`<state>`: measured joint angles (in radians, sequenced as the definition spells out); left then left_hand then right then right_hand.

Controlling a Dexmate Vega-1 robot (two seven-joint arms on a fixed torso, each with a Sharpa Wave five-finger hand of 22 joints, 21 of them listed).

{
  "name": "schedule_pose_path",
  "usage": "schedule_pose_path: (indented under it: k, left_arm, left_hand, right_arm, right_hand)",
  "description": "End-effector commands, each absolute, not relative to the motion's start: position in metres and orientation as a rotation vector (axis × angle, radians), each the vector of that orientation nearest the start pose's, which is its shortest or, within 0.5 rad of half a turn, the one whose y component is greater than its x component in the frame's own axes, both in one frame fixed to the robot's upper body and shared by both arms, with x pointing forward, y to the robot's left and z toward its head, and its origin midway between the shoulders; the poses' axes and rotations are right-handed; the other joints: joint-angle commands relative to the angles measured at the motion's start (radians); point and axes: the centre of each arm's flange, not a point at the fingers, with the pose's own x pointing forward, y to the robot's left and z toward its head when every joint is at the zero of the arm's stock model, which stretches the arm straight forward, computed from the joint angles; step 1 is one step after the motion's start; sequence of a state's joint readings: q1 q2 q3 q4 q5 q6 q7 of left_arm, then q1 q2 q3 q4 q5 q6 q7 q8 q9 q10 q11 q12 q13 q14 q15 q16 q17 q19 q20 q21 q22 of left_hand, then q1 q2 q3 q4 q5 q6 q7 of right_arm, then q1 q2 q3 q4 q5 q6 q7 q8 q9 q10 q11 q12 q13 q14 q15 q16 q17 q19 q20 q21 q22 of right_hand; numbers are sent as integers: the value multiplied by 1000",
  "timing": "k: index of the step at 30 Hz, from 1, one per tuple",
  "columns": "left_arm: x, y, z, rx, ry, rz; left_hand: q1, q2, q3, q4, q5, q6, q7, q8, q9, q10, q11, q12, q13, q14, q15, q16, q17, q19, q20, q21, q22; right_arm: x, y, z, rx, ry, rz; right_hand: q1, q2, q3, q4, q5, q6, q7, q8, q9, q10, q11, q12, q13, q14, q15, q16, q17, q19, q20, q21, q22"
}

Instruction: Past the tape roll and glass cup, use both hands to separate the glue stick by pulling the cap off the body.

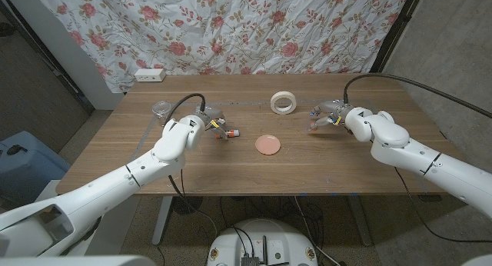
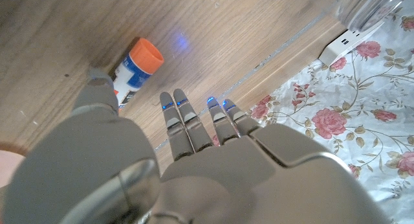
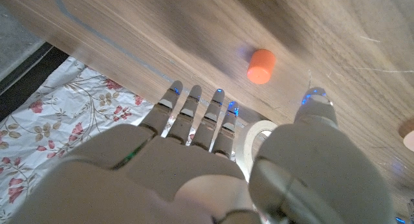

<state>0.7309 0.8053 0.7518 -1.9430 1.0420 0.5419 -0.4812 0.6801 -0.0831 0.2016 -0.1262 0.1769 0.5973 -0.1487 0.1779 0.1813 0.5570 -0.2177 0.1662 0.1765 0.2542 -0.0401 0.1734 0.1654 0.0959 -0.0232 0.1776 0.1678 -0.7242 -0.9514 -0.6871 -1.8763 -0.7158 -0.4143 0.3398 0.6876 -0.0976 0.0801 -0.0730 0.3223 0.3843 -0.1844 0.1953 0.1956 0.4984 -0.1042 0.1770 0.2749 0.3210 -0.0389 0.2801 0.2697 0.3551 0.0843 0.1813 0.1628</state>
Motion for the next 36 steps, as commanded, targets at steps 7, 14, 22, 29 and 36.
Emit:
schedule_pose_path:
  k: [7, 14, 22, 29, 36]
  left_arm:
    - [587, 214, 13, 1732, -312, 98]
    - [595, 224, 16, 1598, -308, 47]
    - [603, 238, 19, 1455, -329, -22]
    - [609, 258, 17, 1260, -364, -17]
    - [617, 264, 18, 1167, -383, -10]
  left_hand:
    - [-33, 12, -4, -1, -1, -43, 14, 10, 0, -109, 6, 2, 0, -45, -20, 1, 2, -22, -10, 7, -1]
    - [-53, 15, -7, 0, -3, -84, 18, 1, -1, -160, 26, 4, -1, -91, -4, -4, 2, -36, -16, 3, 0]
    - [-79, 21, -11, 5, -3, -140, 22, -5, -1, -198, 49, 5, -1, -121, -3, -2, 2, -52, -18, 2, 0]
    - [-92, 47, -4, 13, -1, -156, 34, -2, -1, -214, 64, 8, -1, -124, 6, 1, 3, -55, -15, 4, 1]
    - [-100, 64, 0, 17, 0, -171, 41, -4, -2, -228, 73, 8, -1, -126, 6, 1, 2, -57, -17, 5, 1]
  right_arm:
    - [597, -280, 10, -1542, -358, 41]
    - [599, -288, 9, -1435, -380, 79]
    - [600, -294, 10, -1300, -410, 101]
    - [604, -294, 10, -1166, -432, 93]
    - [607, -297, 10, -1074, -439, 78]
  right_hand:
    - [-46, 19, -13, 16, 31, -50, 13, -1, 2, -106, 21, 1, -13, -53, 75, -28, -2, -13, -2, 1, 4]
    - [-94, 31, -26, 37, 29, -90, 24, -7, -2, -175, 31, -3, -31, -129, 46, -61, -6, -23, -19, 2, 4]
    - [-156, 45, -42, 65, 17, -169, 38, -20, -6, -256, 35, -5, -52, -185, 41, -78, -14, -39, -34, 1, 5]
    - [-188, 53, -51, 80, 10, -191, 41, -20, -8, -270, 41, -2, -59, -197, 39, -79, -17, -43, -44, 1, 5]
    - [-221, 65, -58, 98, 3, -207, 48, -19, -9, -282, 42, 0, -67, -200, 34, -77, -19, -48, -45, 1, 5]
